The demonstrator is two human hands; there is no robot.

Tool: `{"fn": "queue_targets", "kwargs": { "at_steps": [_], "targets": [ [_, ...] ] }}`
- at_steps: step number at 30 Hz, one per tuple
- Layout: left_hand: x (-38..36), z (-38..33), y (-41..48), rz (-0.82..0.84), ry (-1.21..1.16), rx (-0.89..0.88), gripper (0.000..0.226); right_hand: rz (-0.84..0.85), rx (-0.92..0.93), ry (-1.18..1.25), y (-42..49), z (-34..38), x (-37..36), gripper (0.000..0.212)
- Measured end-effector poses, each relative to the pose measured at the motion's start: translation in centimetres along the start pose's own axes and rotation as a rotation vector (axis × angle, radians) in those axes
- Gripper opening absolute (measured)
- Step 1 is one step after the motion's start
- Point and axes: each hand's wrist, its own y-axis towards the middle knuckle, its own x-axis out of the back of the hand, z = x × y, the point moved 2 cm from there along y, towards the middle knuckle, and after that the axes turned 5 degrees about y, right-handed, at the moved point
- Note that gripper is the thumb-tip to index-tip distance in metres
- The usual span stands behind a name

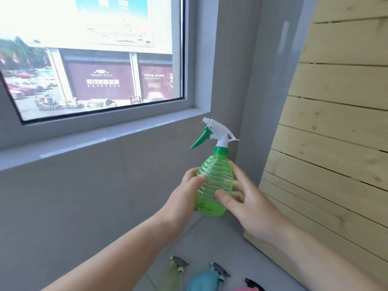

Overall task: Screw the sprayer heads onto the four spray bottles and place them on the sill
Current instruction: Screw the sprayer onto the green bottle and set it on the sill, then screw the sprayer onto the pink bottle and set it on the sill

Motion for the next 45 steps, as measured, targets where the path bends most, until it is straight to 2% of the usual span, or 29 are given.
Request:
{"fn": "queue_targets", "kwargs": {
  "at_steps": [5, 8, 13, 18, 21, 23, 31, 37, 40, 45],
  "targets": [
    [3.9, -6.2, 5.9, -0.020, 0.016, -0.180, 0.036, -0.067, 0.115, -0.104, 10.1, 2.8, 0.0, 0.078],
    [6.8, -10.3, 9.0, -0.059, 0.168, -0.267, 0.038, -0.129, 0.149, -0.056, 16.6, 3.9, 0.2, 0.085],
    [10.6, -14.6, 13.4, -0.166, 0.312, -0.263, 0.019, -0.135, 0.205, -0.040, 25.0, 5.5, -1.1, 0.047],
    [13.5, -15.3, 17.0, -0.289, 0.336, -0.247, 0.033, -0.116, 0.198, -0.057, 29.9, 4.9, -3.4, 0.044],
    [14.4, -14.6, 18.8, -0.329, 0.394, -0.193, 0.050, -0.130, 0.163, -0.082, 31.2, 4.2, -3.9, 0.055],
    [14.6, -13.8, 19.8, -0.356, 0.386, -0.177, 0.058, -0.142, 0.148, -0.089, 31.6, 3.6, -3.8, 0.056],
    [14.8, -12.9, 21.7, -0.417, 0.421, -0.222, 0.058, -0.154, 0.145, -0.159, 32.3, 3.2, -2.9, 0.060],
    [15.1, -13.7, 19.8, -0.529, 0.498, -0.232, 0.061, -0.142, 0.115, -0.189, 31.2, 3.1, -2.3, 0.081],
    [14.3, -13.9, 17.7, -0.561, 0.491, -0.298, 0.053, -0.192, 0.134, -0.186, 29.4, 3.2, -1.0, 0.068],
    [10.8, -11.3, 13.4, -0.546, 0.451, -0.423, 0.027, -0.258, 0.117, -0.184, 23.0, 1.2, 2.3, 0.034]
  ]
}}
